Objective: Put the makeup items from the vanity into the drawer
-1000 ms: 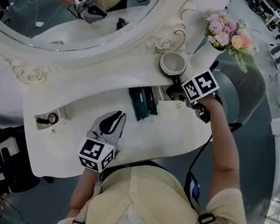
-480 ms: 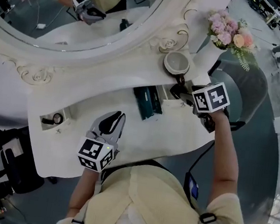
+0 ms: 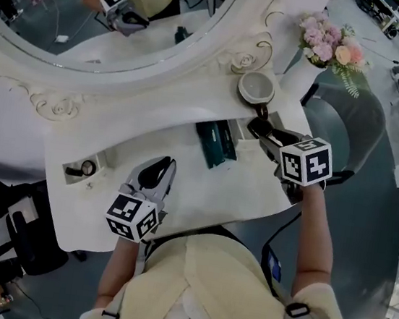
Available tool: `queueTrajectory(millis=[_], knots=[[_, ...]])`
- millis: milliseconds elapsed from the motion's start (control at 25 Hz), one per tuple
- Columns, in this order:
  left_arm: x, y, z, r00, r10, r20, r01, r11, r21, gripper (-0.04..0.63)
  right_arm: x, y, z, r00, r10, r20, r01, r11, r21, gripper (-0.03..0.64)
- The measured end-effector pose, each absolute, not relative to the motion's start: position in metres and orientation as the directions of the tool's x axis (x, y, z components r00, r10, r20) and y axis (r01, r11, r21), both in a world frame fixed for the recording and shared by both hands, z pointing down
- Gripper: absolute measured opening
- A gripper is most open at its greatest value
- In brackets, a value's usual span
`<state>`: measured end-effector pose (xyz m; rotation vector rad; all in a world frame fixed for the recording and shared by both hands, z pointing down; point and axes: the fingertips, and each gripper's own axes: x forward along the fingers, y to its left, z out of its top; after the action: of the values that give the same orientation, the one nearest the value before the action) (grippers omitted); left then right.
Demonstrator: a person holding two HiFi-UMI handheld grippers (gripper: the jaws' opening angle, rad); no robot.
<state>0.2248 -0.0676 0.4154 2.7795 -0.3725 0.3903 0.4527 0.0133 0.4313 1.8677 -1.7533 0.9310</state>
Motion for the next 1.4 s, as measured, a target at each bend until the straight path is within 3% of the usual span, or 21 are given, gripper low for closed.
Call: queueTrajectory(millis=[240,880,1040,1400], knots=[[0.215,-0.081,0.415,0.914,-0.260,0.311,-0.347,-0.899,0.268,0.009,0.445,0.017,0.430,-0.017,-0.743,0.670,-0.978,-0.126,-0.164,0.107],[0.217,-0.080,0.417,0.895,-0.312,0.320,-0.398,-0.882,0.251,0.002,0.410,0.022,0.437,-0.104,-0.761,0.641,-0.991,0.022,-0.135,0.067],[0.219,-0.076,0.418,0.893,-0.313,0.322,-0.400,-0.881,0.252,-0.002,0.407,0.023,0.437,-0.107,-0.771,0.628,-0.991,0.031,-0.131,0.001],[0.220,-0.070,0.421,0.891,-0.317,0.326,-0.406,-0.876,0.260,-0.002,0.392,0.027,0.439,-0.148,-0.778,0.611,-0.988,0.092,-0.122,-0.002]])
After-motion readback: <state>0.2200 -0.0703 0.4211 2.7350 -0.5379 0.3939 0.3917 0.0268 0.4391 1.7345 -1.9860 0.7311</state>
